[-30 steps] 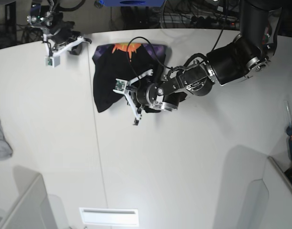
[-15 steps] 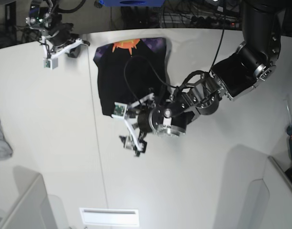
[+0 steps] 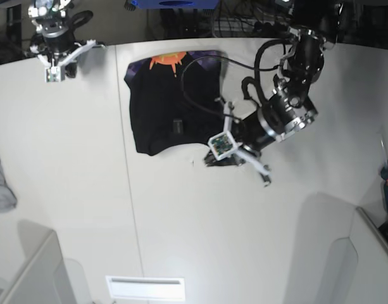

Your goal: Fold the T-shirt properly

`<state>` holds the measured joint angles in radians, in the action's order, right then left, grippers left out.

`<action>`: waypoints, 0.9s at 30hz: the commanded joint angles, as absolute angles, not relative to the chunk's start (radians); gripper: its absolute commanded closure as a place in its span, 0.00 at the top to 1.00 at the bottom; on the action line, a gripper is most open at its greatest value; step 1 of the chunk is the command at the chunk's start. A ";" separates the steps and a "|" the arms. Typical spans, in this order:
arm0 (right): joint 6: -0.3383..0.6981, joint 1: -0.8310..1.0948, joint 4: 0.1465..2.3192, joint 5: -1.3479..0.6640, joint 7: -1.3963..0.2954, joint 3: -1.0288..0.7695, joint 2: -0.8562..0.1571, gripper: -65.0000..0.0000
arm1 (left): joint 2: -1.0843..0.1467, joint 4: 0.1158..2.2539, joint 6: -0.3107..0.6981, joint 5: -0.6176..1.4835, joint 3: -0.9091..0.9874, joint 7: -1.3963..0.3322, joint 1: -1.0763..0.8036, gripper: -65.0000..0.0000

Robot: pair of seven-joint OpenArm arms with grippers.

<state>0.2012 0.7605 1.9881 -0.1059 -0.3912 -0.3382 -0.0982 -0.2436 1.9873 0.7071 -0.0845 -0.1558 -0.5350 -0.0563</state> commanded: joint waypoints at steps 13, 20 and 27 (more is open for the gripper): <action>0.440 0.998 2.003 0.039 -0.377 -0.395 -0.188 0.00 | -0.331 1.948 0.698 -0.073 0.280 0.228 -0.849 0.00; 0.452 1.098 1.942 0.096 -0.478 -0.255 -0.188 0.00 | -0.340 1.705 0.698 -0.127 0.260 0.325 -0.984 0.00; 0.446 1.003 1.587 0.114 -0.475 -0.070 -0.179 0.00 | -0.338 1.239 0.698 -0.328 0.102 0.418 -0.898 0.00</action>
